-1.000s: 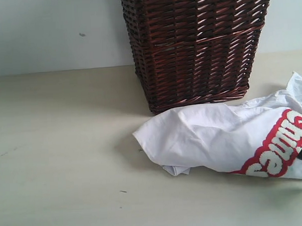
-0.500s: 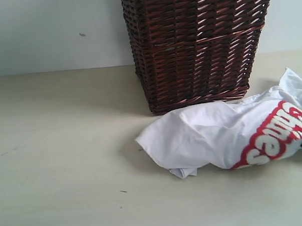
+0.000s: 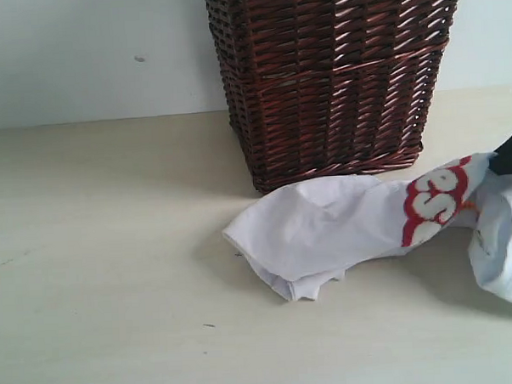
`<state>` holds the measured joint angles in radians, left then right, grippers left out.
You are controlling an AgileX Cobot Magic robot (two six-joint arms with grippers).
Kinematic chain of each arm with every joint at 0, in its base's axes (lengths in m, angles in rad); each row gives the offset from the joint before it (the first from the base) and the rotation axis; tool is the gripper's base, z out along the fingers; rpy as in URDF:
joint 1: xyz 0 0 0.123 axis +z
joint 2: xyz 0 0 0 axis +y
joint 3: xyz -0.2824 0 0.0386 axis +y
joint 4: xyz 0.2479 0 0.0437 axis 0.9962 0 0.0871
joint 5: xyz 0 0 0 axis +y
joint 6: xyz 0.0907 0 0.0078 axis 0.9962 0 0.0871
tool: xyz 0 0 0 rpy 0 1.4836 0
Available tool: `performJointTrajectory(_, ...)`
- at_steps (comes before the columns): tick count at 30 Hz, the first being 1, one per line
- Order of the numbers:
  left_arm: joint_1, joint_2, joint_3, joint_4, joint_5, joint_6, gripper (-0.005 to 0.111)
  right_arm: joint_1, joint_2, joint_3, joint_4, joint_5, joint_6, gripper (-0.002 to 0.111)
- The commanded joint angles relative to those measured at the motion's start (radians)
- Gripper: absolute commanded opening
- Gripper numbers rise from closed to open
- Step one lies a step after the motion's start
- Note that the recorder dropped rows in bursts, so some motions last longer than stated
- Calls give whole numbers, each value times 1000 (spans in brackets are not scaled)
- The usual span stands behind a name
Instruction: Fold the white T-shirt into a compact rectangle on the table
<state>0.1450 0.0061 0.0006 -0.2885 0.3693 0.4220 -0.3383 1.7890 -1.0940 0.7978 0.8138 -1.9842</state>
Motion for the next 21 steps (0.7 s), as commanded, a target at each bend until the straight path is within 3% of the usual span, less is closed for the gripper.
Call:
performJointTrajectory(1, -5, -6, -1, -3, -4, 1, 0, 0, 86, -7, -86, -237, 72, 18)
performJointTrajectory(5, -5, -6, -1, -3, -4, 1, 0, 0, 146, -7, -153, -278, 149, 52)
performJointTrajectory(7, -5, -6, -1, -3, -4, 1, 0, 0, 150, -7, -140, -275, 194, 61)
performJointTrajectory(14, -5, -6, -1, -3, -4, 1, 0, 0, 13, -7, -36, -146, 206, 62)
performJointTrajectory(18, -5, -6, -1, -3, -4, 1, 0, 0, -117, -7, 18, 38, 211, 62)
performJointTrajectory(21, -5, -6, -1, -3, -4, 1, 0, 2, -155, -7, -44, 214, 296, 62)
